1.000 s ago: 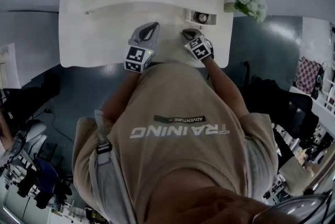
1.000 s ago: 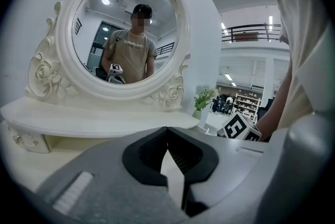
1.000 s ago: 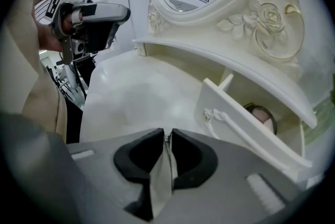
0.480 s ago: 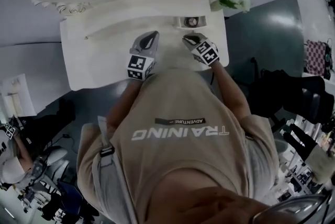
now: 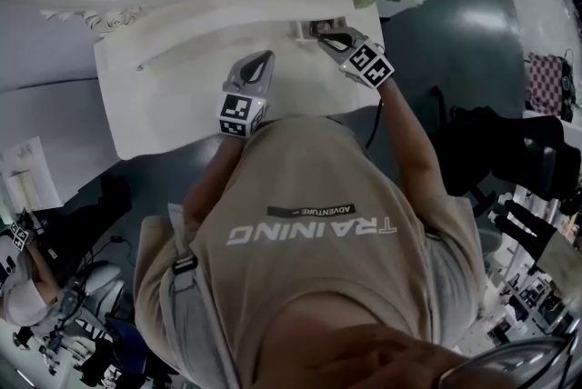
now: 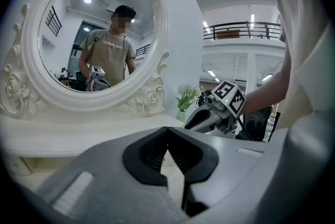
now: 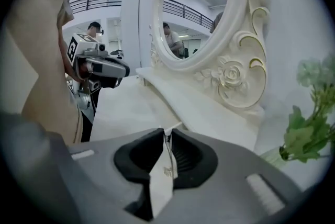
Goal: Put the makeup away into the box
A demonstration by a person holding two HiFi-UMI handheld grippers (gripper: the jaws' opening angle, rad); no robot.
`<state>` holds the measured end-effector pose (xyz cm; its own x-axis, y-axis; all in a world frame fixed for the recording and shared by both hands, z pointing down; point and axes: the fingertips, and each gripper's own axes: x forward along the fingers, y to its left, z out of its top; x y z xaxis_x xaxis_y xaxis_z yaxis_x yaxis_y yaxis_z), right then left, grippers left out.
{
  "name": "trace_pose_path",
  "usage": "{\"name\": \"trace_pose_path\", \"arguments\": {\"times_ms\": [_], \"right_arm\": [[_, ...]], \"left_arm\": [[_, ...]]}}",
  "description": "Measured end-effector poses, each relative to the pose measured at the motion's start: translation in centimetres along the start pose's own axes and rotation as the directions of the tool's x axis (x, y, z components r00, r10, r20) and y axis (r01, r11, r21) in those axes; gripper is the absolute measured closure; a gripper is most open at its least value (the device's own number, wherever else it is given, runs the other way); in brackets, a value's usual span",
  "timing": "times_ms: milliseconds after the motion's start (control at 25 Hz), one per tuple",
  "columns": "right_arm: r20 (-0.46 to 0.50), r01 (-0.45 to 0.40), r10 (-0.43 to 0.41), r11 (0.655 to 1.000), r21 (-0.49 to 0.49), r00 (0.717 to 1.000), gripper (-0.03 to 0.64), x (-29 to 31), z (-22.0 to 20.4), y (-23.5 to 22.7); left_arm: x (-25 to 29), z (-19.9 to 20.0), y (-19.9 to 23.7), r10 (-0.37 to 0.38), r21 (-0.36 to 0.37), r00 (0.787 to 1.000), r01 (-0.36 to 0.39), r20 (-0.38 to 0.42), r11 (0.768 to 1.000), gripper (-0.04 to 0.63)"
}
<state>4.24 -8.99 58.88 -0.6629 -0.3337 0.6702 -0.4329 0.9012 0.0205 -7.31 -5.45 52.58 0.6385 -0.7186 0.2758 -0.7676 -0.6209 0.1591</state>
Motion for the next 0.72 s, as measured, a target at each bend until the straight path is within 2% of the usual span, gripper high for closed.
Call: {"name": "trace_pose_path", "arguments": {"times_ms": [200,360,520,720], "right_arm": [[-0.043,-0.045,0.039,0.988,-0.148,0.998,0.563,1.4,1.3,-0.8],[-0.120,-0.099,0.070,0.961,-0.256,0.990,0.565,2.9,0.9,-1.3],[-0.176,-0.156,0.109,0.948,-0.278,0.978,0.565,3.7,-0.5,-1.4],[-0.184,-0.180,0.132,0.944,-0.277,0.974,0.566,4.0,-1.2,-2.0]], "left_arm": [[-0.8,0.8,1.0,0.022,0.037,1.000,-0.022,-0.001,0.999,0.589],[-1.7,0.5,1.9,0.075,0.010,0.997,-0.075,0.003,0.997,0.589],[-2.6,-0.5,2.5,0.120,-0.025,0.993,-0.120,-0.018,0.992,0.589],[-2.7,-1.4,2.5,0.150,-0.045,0.988,-0.152,-0.038,0.987,0.589]]}}
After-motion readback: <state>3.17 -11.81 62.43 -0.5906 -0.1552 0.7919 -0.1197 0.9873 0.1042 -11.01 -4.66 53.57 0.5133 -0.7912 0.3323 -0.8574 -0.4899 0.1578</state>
